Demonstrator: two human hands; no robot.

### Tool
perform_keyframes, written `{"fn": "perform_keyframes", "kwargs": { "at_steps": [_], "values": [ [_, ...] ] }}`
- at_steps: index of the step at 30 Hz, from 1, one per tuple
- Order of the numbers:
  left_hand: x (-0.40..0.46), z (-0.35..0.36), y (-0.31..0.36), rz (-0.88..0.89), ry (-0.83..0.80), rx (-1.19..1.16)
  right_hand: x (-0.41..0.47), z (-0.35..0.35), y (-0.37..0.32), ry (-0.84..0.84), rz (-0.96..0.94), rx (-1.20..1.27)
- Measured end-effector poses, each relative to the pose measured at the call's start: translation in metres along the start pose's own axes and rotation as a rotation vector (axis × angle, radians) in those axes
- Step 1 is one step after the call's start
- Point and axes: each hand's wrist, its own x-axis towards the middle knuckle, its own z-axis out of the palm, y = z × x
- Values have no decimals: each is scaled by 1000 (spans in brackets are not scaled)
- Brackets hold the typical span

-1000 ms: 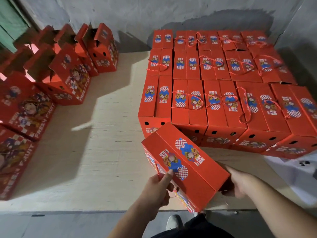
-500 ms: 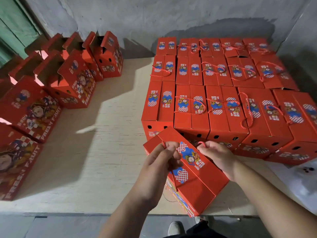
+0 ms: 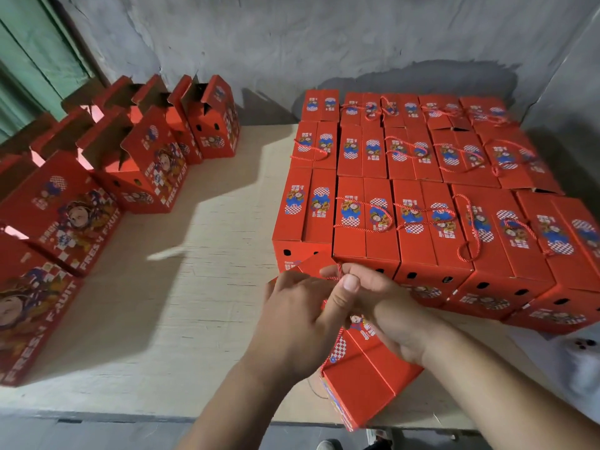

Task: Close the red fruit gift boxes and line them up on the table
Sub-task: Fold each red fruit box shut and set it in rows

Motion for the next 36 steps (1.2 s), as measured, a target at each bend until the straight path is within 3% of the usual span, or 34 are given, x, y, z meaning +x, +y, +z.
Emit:
{"fn": "perform_keyframes", "kwargs": {
  "at_steps": [2, 5, 9, 11, 14, 17, 27, 36],
  "values": [
    [-3, -5, -9, -9, 147, -3, 9, 14, -6, 48, 7, 46],
    [-27, 2, -38, -200, 430, -330, 25, 36, -19, 94, 9, 76],
    [-87, 33, -75, -603, 307, -711, 41, 73, -34, -73, -16, 65],
    [-109, 47, -94, -658, 293, -829, 51, 94, -42, -147, -7, 71],
    [-114, 49, -120, -726, 351, -823, 72, 114, -53, -173, -11, 45],
    [-98, 32, -149, -911, 524, -977, 96, 120, -59, -183, -16, 31],
    [-77, 11, -204, -939, 848, -874, 151, 179, -41, -441, 39, -256],
    [74, -2, -242, -828, 550, -723, 240, 68, -65, -164, 79, -137]
  ]
}}
